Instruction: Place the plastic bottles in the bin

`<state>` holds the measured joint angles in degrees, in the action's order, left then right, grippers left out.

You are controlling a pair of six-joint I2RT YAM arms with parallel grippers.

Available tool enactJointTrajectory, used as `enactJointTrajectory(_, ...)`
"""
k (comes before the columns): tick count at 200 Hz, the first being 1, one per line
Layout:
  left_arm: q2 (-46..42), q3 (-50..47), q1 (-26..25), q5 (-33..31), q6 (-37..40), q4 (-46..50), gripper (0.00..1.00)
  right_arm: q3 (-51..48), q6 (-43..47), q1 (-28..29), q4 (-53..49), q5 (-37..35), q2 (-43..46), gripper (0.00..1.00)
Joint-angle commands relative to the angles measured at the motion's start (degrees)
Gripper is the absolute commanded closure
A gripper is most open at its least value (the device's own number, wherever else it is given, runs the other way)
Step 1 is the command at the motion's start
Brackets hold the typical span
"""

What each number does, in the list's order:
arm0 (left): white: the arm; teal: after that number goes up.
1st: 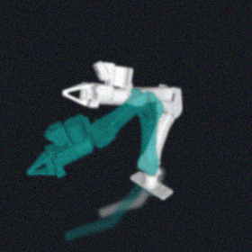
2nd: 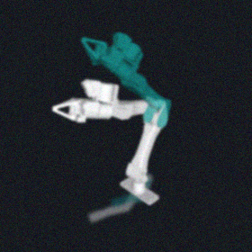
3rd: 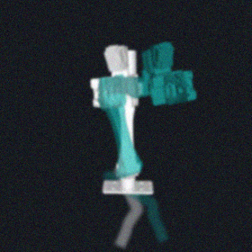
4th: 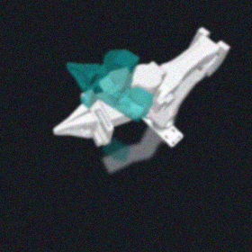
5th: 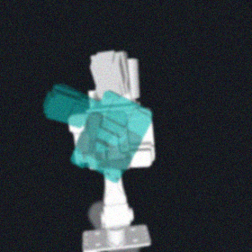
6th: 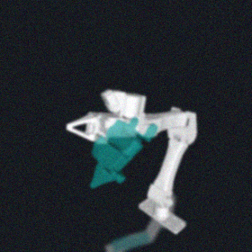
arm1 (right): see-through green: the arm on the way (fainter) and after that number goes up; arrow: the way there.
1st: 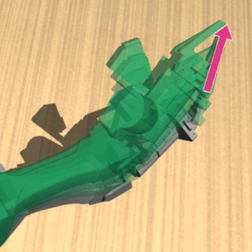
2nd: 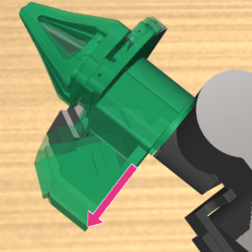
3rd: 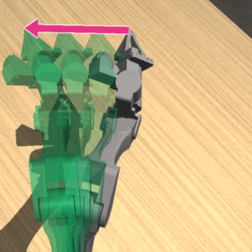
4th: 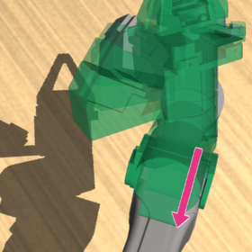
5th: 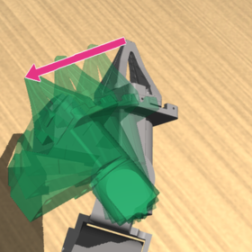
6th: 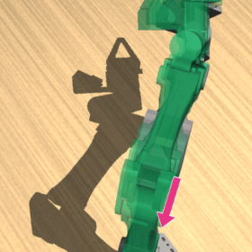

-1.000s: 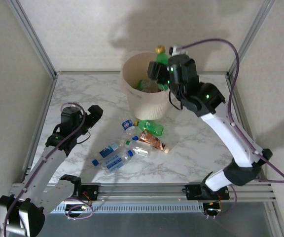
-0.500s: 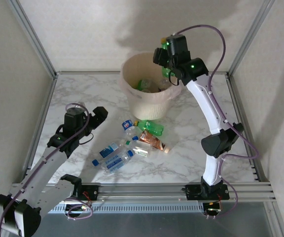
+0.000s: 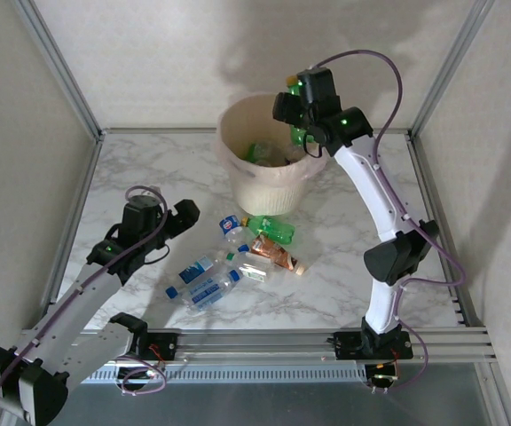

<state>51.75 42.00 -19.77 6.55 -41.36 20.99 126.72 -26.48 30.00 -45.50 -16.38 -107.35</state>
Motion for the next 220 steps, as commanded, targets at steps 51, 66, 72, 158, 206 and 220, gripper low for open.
enactJointTrajectory(51, 0.3, 3.1, -2.9, -4.0, 3.8, 7.3, 0.08, -1.5, 0.1, 0.4, 2.6, 0.6, 5.2, 0.08)
enactJointTrajectory(66, 0.2, 4.0, -3.1, -4.1, 4.4, 8.8, 0.08, -2.4, 0.3, 1.0, 3.1, 0.4, 6.4, 0.08)
enactJointTrajectory(72, 0.3, 4.4, -3.3, -4.2, 4.7, 9.5, 0.08, -3.3, 0.4, 1.3, 3.7, 0.4, 7.3, 0.08)
enactJointTrajectory(158, 5.7, 2.7, -14.8, -9.8, 4.5, 17.0, 0.0, -25.6, 0.9, 11.2, 13.3, -2.6, 23.4, 0.07)
enactJointTrajectory(206, 7.7, 0.2, -20.7, -12.8, 2.5, 19.6, 0.0, -34.6, -2.2, 13.0, 14.0, -3.7, 28.7, 0.07)
enactJointTrajectory(220, 7.8, -1.0, -21.5, -13.0, 1.9, 19.6, 0.0, -36.5, -2.9, 13.2, 14.2, -3.5, 29.7, 0.07)
